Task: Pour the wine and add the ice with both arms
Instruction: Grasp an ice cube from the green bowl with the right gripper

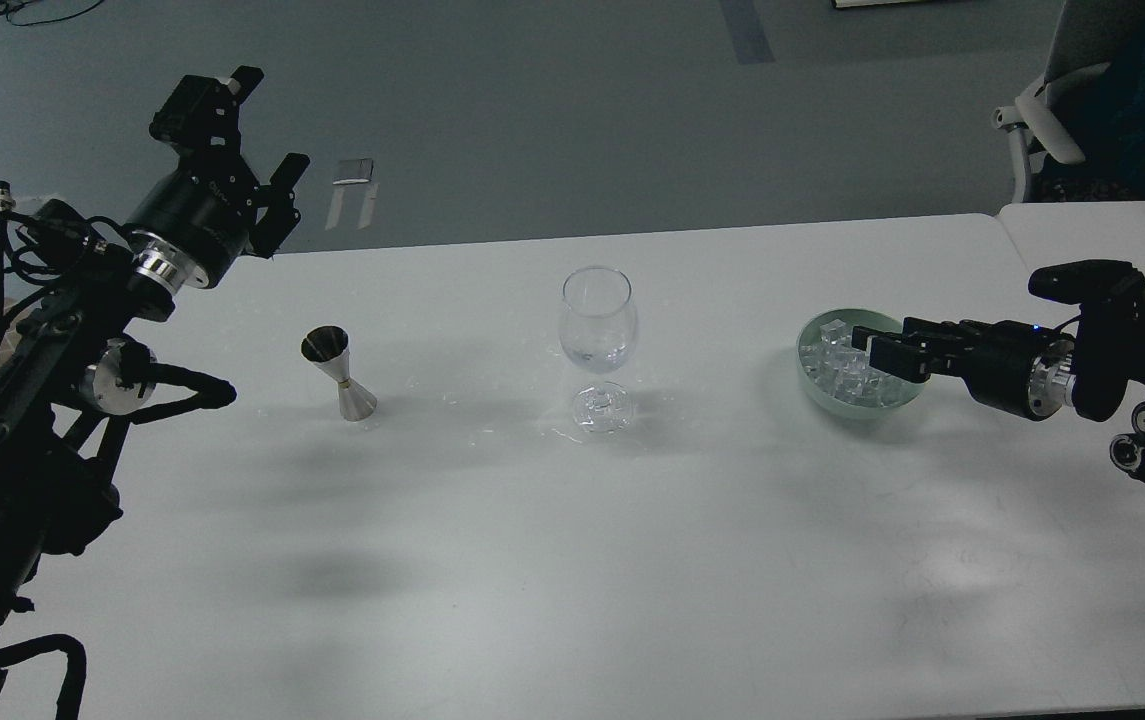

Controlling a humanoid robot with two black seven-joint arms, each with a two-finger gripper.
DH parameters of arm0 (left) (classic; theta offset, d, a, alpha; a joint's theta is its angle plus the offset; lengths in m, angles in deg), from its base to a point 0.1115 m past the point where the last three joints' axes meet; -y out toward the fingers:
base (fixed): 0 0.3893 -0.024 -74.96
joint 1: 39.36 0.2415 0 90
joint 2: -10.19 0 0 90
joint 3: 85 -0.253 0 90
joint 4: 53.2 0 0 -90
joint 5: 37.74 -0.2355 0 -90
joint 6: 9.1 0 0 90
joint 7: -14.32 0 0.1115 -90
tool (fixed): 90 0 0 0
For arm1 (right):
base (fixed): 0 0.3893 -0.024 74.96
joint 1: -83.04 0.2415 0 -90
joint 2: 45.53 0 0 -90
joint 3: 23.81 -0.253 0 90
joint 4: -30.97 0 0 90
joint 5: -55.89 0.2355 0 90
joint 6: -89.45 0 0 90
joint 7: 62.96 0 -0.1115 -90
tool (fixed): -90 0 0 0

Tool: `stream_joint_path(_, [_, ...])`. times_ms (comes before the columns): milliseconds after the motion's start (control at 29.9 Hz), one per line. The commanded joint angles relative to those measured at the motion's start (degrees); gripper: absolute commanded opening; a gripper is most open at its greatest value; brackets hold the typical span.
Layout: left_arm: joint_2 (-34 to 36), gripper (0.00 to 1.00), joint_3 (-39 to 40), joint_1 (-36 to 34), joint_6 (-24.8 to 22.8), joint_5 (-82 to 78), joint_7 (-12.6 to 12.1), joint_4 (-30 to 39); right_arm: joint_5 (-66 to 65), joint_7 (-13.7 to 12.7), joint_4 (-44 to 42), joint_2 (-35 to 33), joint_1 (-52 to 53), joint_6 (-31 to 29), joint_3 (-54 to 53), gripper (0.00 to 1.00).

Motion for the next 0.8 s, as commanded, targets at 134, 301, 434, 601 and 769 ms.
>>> stream_joint_path(134, [-0.60, 0.98, -0.09, 0.14, -0.09, -0.06, 0.00, -0.03, 0.06, -0.61, -3.45, 4.52, 0.67, -0.08, 2.05, 0.77])
stream_joint_path(301, [-0.60, 0.98, -0.09, 0.14, -0.10, -0.06, 0.09, -0.03, 0.06, -0.61, -4.42, 6.20, 0.67, -0.08, 2.14, 0.76])
stream_joint_path(434, [-0.60, 0.98, -0.09, 0.14, -0.10, -0.06, 0.09, -0.03, 0.06, -0.61, -4.60, 6.20, 0.67, -0.08, 2.22, 0.76])
stream_joint_path(601, [-0.69, 0.98, -0.09, 0.14, -0.10, -0.06, 0.09, -0.03, 0.06, -0.79, -4.69, 6.02, 0.58, -0.08, 2.40, 0.75])
stream_joint_path(769, [-0.95, 0.98, -0.09, 0.14, -0.10, -0.06, 0.09, 0.06, 0.06, -0.87, -4.69, 6.02, 0.49, -0.08, 2.40, 0.64])
